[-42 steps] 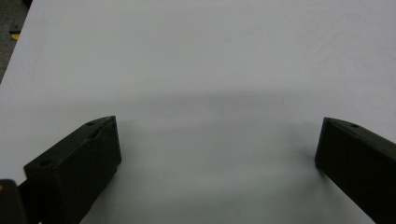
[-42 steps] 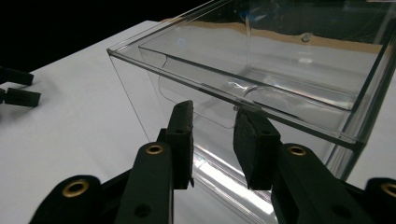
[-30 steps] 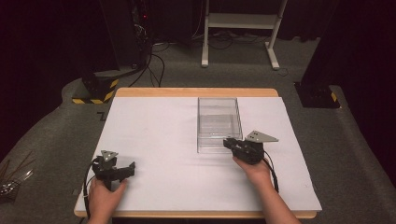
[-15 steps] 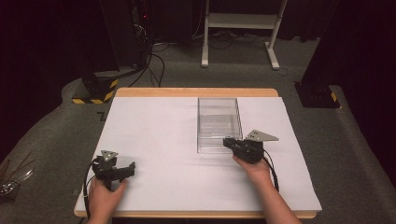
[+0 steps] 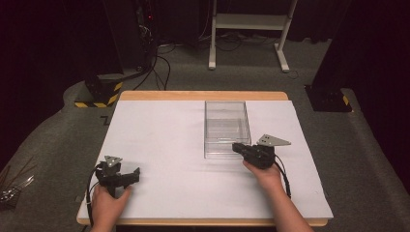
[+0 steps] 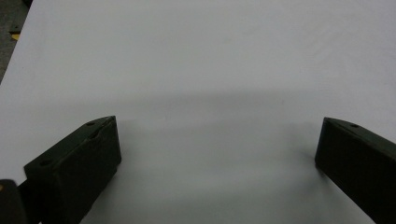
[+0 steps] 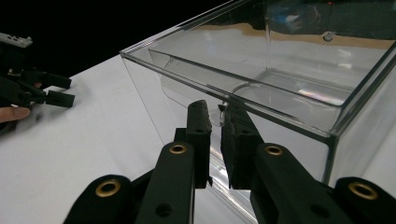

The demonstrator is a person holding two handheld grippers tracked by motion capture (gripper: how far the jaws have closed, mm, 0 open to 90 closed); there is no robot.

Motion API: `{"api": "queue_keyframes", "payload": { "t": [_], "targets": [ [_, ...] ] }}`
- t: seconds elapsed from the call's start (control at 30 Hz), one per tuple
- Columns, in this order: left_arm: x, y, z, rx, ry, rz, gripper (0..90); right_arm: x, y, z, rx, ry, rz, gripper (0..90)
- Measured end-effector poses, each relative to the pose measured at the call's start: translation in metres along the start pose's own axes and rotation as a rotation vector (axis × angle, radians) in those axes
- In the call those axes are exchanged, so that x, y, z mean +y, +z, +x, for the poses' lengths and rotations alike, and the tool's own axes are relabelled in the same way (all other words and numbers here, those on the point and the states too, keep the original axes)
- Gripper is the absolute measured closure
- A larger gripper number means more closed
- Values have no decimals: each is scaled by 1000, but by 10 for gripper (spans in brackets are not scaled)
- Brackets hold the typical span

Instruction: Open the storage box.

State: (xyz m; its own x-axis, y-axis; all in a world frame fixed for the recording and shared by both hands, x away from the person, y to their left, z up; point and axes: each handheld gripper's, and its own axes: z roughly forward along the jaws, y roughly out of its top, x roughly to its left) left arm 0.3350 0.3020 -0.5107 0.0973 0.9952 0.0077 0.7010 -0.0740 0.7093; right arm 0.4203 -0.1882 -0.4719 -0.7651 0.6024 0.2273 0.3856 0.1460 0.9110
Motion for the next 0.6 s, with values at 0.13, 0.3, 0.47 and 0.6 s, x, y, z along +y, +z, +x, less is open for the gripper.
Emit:
{"api": "queue_keyframes", "payload": {
  "t": [0.13, 0.3, 0.47, 0.6],
  "targets": [
    [0, 0, 0, 0, 0, 0, 4, 0, -1, 0, 3, -7, 1, 828],
    [0, 0, 0, 0, 0, 0, 4, -1, -3, 2, 3, -8, 2, 833],
    [0, 0, 0, 0, 0, 0, 4, -2, -6, 4, -1, -16, 1, 840],
    [0, 0, 0, 0, 0, 0, 4, -4, -8, 5, -4, -15, -1, 848]
  ]
}}
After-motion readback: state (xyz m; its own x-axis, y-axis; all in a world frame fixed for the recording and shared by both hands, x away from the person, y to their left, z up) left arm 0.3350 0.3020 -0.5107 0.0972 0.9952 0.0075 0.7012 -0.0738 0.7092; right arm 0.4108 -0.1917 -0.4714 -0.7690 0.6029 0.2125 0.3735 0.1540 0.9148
